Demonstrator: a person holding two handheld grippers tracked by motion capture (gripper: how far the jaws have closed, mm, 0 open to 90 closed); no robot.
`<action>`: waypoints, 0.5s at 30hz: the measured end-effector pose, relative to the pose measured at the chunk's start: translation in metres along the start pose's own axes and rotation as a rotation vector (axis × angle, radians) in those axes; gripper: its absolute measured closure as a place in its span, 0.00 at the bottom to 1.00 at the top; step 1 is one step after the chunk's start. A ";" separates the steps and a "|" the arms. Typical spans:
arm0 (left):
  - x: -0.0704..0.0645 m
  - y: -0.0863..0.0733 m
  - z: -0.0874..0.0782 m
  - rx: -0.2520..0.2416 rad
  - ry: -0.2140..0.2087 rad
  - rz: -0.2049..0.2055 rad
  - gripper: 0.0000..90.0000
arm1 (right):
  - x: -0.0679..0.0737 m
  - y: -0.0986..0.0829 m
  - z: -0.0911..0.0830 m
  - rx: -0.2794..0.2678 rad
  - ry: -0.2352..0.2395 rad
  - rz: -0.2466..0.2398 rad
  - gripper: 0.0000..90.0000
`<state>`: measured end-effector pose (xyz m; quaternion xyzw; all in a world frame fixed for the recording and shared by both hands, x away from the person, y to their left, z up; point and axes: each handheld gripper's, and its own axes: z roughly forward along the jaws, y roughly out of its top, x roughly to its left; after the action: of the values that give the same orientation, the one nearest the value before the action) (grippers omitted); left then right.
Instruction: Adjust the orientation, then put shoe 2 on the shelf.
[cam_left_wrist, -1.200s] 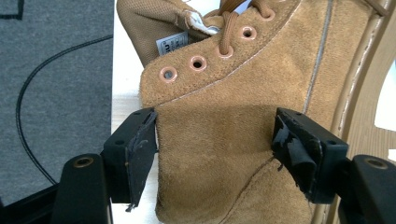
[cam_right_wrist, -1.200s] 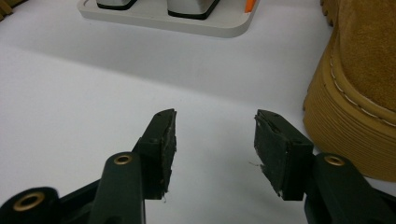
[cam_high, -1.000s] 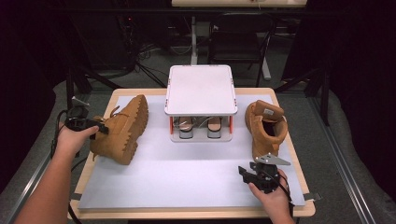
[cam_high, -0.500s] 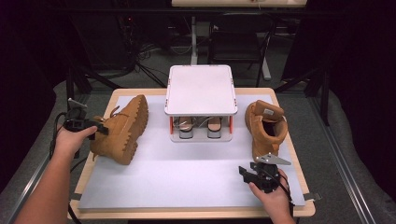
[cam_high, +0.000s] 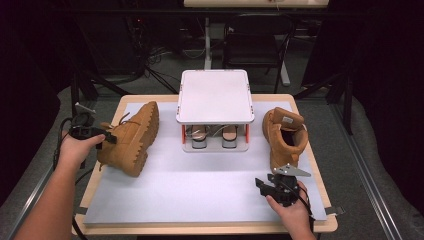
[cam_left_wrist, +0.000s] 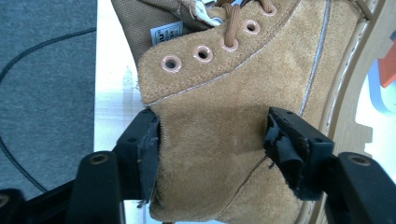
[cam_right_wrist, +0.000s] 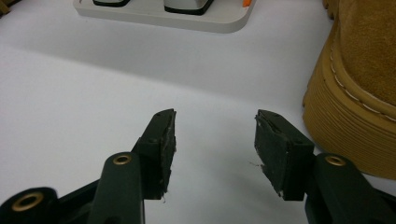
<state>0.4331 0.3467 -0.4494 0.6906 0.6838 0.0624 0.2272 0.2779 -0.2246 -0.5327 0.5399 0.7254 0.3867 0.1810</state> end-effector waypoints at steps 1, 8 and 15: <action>-0.003 0.000 -0.003 0.002 0.007 0.012 0.45 | 0.000 0.000 0.000 -0.001 0.000 0.000 0.53; -0.023 0.003 -0.016 0.000 0.039 0.074 0.56 | -0.001 0.000 0.002 0.009 0.002 0.005 0.53; -0.028 0.003 -0.023 0.000 0.027 0.099 0.61 | 0.000 0.000 0.001 0.004 0.003 0.005 0.52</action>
<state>0.4254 0.3244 -0.4212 0.7227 0.6517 0.0829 0.2149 0.2784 -0.2245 -0.5333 0.5415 0.7250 0.3867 0.1778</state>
